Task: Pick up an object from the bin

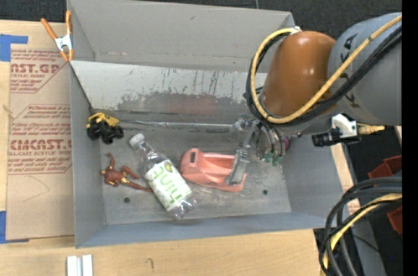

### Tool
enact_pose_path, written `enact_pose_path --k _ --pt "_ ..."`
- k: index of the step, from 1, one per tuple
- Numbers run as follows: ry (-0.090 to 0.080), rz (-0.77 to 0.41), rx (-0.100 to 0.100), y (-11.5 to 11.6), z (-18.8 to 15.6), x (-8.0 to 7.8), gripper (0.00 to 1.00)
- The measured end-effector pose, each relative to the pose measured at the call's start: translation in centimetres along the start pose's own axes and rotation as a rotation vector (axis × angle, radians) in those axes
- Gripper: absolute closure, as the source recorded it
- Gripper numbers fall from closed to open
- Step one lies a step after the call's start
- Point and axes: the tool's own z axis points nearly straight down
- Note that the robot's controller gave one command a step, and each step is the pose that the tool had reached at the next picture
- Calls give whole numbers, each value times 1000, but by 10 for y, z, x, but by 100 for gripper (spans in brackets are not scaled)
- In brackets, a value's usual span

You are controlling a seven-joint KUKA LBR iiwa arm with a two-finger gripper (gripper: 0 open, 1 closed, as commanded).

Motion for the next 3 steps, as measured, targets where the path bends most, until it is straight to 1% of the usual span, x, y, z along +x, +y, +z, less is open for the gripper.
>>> enact_pose_path --k 1,2,3 --pt "-6 -66 -1 7 50 -6 0" --pt "-8 -14 -3 -2 104 -1 0" --pt "-3 -62 1 2 117 2 100"
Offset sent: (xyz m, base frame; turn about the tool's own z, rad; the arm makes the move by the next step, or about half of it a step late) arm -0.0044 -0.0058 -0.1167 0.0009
